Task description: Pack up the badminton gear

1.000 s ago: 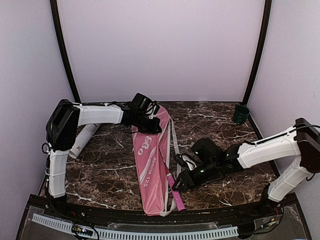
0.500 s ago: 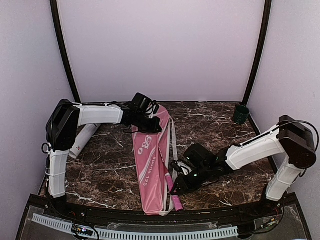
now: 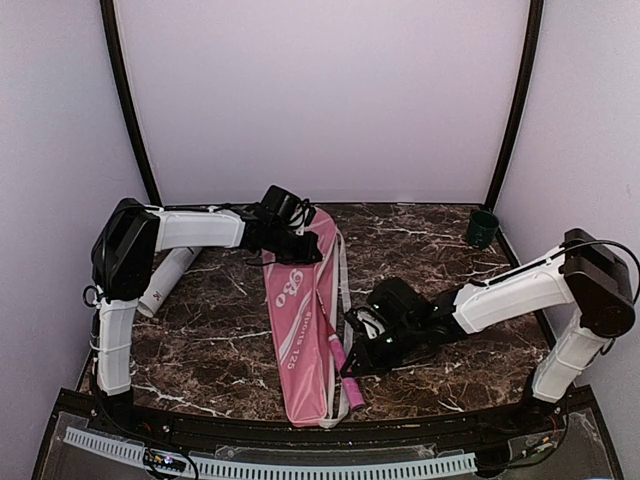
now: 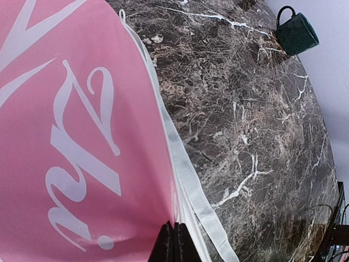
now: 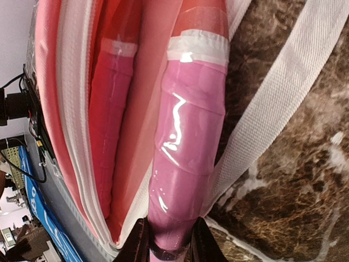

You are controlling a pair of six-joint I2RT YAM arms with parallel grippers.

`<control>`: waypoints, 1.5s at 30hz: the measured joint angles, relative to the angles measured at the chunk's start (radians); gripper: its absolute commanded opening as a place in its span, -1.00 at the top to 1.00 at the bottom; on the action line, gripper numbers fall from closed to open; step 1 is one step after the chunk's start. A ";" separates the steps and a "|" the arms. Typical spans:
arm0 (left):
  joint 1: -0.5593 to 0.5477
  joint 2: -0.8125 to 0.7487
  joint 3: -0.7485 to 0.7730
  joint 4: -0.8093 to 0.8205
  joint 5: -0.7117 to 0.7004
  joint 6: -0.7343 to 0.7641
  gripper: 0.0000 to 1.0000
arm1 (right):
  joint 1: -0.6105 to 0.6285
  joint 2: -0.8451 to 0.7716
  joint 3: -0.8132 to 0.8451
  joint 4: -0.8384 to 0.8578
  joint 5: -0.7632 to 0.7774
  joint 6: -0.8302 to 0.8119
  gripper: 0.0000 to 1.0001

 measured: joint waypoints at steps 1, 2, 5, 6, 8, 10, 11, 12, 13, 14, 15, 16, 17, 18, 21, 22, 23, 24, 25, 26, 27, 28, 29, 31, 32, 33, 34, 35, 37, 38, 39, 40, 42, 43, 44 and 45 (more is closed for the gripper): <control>0.000 0.000 -0.001 0.003 0.001 0.000 1.00 | -0.006 -0.003 0.003 0.002 0.007 0.003 1.00; -0.001 0.000 -0.002 0.007 0.000 0.000 1.00 | -0.013 -0.003 0.006 0.006 0.010 0.006 1.00; 0.000 0.000 -0.002 0.019 -0.004 -0.001 1.00 | -0.020 -0.001 0.011 0.024 0.011 0.019 1.00; 0.000 0.000 -0.002 0.024 -0.005 -0.002 1.00 | -0.021 0.002 0.014 0.029 0.011 0.023 1.00; 0.000 0.000 -0.003 0.031 -0.009 -0.004 1.00 | -0.020 0.024 0.023 0.051 0.008 0.033 1.00; 0.001 0.002 -0.003 0.040 -0.015 -0.005 1.00 | -0.020 0.060 0.029 0.088 0.003 0.040 1.00; 0.001 0.002 -0.003 0.045 -0.018 -0.005 1.00 | -0.021 0.079 0.030 0.105 0.002 0.043 1.00; 0.001 0.002 -0.003 0.045 -0.021 -0.005 0.94 | -0.021 0.097 0.031 0.124 -0.002 0.045 1.00; 0.001 0.003 -0.003 0.046 -0.025 -0.004 0.76 | -0.022 0.106 0.032 0.143 -0.012 0.050 1.00; 0.002 0.003 -0.003 0.045 -0.029 -0.004 0.59 | -0.021 0.111 0.032 0.154 -0.013 0.054 1.00; 0.003 0.004 -0.002 0.042 -0.028 0.000 0.49 | -0.021 0.115 0.032 0.165 -0.013 0.057 1.00; 0.001 0.004 -0.001 0.035 -0.025 0.000 0.34 | -0.023 0.120 0.032 0.183 -0.008 0.060 1.00; -0.002 0.004 0.001 0.027 -0.027 0.007 0.24 | -0.026 0.123 0.032 0.198 -0.004 0.062 1.00; -0.006 0.004 0.004 0.018 -0.031 0.010 0.13 | -0.028 0.125 0.032 0.206 -0.003 0.063 1.00; -0.013 -0.010 0.007 -0.019 -0.074 0.029 -0.04 | -0.031 0.131 0.032 0.227 0.001 0.063 1.00; -0.013 -0.023 0.007 -0.035 -0.093 0.034 -0.04 | -0.031 0.133 0.032 0.233 0.002 0.064 1.00; -0.013 -0.043 0.001 -0.057 -0.115 0.036 -0.04 | -0.031 0.135 0.032 0.240 0.003 0.064 1.00; -0.015 -0.074 -0.011 -0.073 -0.134 0.038 -0.03 | -0.032 0.137 0.032 0.245 0.003 0.066 1.00; -0.018 -0.106 -0.027 -0.085 -0.146 0.039 -0.02 | -0.032 0.140 0.032 0.251 0.003 0.067 1.00; -0.024 -0.156 -0.061 -0.094 -0.165 0.039 -0.03 | -0.033 0.144 0.033 0.258 0.003 0.067 1.00; -0.029 -0.223 -0.111 -0.104 -0.190 0.037 -0.03 | -0.034 0.150 0.035 0.266 0.002 0.068 1.00; -0.039 -0.289 -0.162 -0.116 -0.211 0.032 -0.02 | -0.034 0.154 0.038 0.272 0.000 0.071 1.00; -0.056 -0.353 -0.214 -0.129 -0.237 0.024 -0.01 | -0.034 0.159 0.042 0.277 -0.001 0.074 1.00; -0.116 -0.473 -0.315 -0.159 -0.269 -0.006 0.04 | -0.034 0.166 0.045 0.286 -0.002 0.080 1.00; -0.153 -0.522 -0.365 -0.170 -0.274 -0.031 0.05 | -0.034 0.167 0.045 0.291 -0.002 0.082 1.00; -0.183 -0.556 -0.407 -0.177 -0.274 -0.055 0.05 | -0.034 0.167 0.045 0.291 -0.003 0.084 1.00; -0.227 -0.592 -0.463 -0.182 -0.274 -0.082 0.06 | -0.034 0.167 0.045 0.293 -0.004 0.085 1.00; -0.266 -0.618 -0.512 -0.200 -0.274 -0.115 0.05 | -0.034 0.167 0.045 0.295 -0.005 0.088 1.00; -0.314 -0.636 -0.573 -0.248 -0.273 -0.168 0.05 | -0.034 0.167 0.045 0.298 -0.007 0.093 1.00; -0.349 -0.636 -0.592 -0.268 -0.274 -0.194 0.05 | -0.034 0.167 0.045 0.299 -0.008 0.097 1.00; -0.360 -0.636 -0.603 -0.280 -0.274 -0.215 0.05 | -0.034 0.167 0.045 0.301 -0.010 0.101 1.00; -0.371 -0.636 -0.610 -0.293 -0.273 -0.235 0.05 | -0.034 0.167 0.045 0.304 -0.012 0.104 1.00; -0.393 -0.635 -0.612 -0.300 -0.272 -0.270 0.05 | -0.034 0.167 0.045 0.308 -0.016 0.109 1.00; -0.404 -0.635 -0.610 -0.300 -0.273 -0.285 0.05 | -0.034 0.167 0.045 0.309 -0.017 0.110 1.00; -0.414 -0.634 -0.607 -0.300 -0.274 -0.295 0.05 | -0.034 0.167 0.045 0.310 -0.018 0.112 1.00; -0.425 -0.629 -0.602 -0.300 -0.274 -0.304 0.05 | -0.034 0.167 0.047 0.310 -0.020 0.112 1.00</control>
